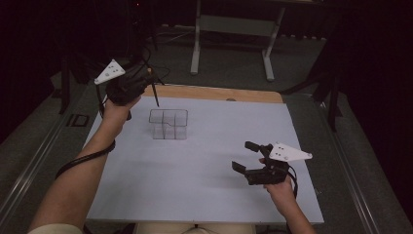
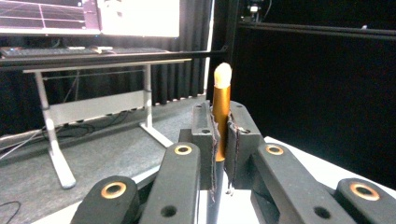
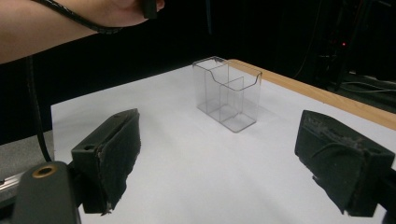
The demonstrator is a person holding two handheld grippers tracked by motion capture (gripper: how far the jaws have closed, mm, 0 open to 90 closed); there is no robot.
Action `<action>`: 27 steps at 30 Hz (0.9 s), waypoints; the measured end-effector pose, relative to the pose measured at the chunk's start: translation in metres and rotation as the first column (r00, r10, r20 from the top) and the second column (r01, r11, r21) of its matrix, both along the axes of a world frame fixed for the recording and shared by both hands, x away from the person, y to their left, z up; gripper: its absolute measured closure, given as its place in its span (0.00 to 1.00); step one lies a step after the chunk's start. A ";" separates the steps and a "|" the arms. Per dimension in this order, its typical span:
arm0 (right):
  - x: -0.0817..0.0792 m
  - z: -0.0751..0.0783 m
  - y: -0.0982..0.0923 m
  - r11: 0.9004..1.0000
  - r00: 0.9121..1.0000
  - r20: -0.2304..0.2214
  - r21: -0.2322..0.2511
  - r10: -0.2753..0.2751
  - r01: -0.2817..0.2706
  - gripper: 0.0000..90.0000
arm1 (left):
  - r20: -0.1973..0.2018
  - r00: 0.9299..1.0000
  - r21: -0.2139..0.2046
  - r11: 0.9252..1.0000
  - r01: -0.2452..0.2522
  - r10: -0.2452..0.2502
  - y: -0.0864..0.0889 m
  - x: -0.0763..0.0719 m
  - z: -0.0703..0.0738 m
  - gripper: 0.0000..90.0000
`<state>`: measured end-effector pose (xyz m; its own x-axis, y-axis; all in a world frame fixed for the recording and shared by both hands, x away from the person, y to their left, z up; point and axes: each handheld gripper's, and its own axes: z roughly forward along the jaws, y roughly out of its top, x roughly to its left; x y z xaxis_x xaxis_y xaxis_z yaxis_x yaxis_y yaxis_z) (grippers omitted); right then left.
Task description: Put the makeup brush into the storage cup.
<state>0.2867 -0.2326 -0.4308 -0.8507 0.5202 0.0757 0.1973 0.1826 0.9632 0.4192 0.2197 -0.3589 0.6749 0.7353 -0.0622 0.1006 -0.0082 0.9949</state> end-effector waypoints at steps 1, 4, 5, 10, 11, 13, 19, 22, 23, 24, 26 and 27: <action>0.000 0.000 0.000 1.000 1.000 0.003 -0.003 0.001 -0.001 0.16 | -0.005 1.000 0.009 1.000 -0.004 0.004 0.000 0.000 -0.001 0.94; 0.000 0.000 0.001 1.000 1.000 0.000 -0.001 0.003 -0.003 0.16 | -0.007 1.000 0.006 1.000 -0.009 0.009 0.001 0.000 -0.005 0.94; 0.000 -0.001 0.001 1.000 1.000 -0.002 -0.002 0.004 -0.004 0.16 | -0.003 1.000 0.010 1.000 -0.013 0.013 0.001 0.000 -0.007 0.94; 0.000 -0.001 0.001 1.000 1.000 -0.006 -0.003 0.004 -0.004 0.16 | -0.014 1.000 0.015 1.000 -0.012 0.012 0.002 0.001 -0.014 0.94; 0.000 -0.001 0.001 1.000 1.000 -0.006 -0.003 0.004 -0.004 0.16 | -0.018 1.000 0.017 1.000 -0.016 0.016 0.002 0.002 -0.017 0.94; 0.000 -0.001 0.001 1.000 1.000 -0.004 -0.003 0.007 -0.007 0.16 | -0.024 1.000 0.010 1.000 -0.018 0.018 0.002 0.003 -0.021 0.94; 0.000 -0.001 0.001 1.000 1.000 -0.005 -0.004 0.008 -0.008 0.16 | -0.025 0.999 0.016 1.000 -0.026 0.027 0.004 0.005 -0.030 0.94; 0.000 -0.001 0.001 1.000 1.000 -0.007 -0.004 0.009 -0.009 0.16 | -0.028 0.999 0.015 0.999 -0.030 0.030 0.005 0.006 -0.035 0.94; 0.000 -0.002 0.001 1.000 1.000 -0.007 -0.005 0.010 -0.010 0.16 | -0.032 0.999 0.011 1.000 -0.029 0.029 0.005 0.007 -0.036 0.94; 0.000 -0.002 0.001 1.000 1.000 -0.006 -0.006 0.010 -0.010 0.16 | -0.033 0.999 0.007 1.000 -0.026 0.026 0.006 0.007 -0.036 0.93; 0.000 -0.002 0.001 1.000 1.000 -0.006 -0.006 0.010 -0.010 0.16 | -0.035 0.999 0.014 1.000 -0.026 0.027 0.005 0.008 -0.039 0.93; 0.000 -0.002 0.001 1.000 1.000 -0.006 -0.007 0.010 -0.010 0.16 | -0.038 0.999 0.019 0.999 -0.027 0.028 0.005 0.008 -0.040 0.93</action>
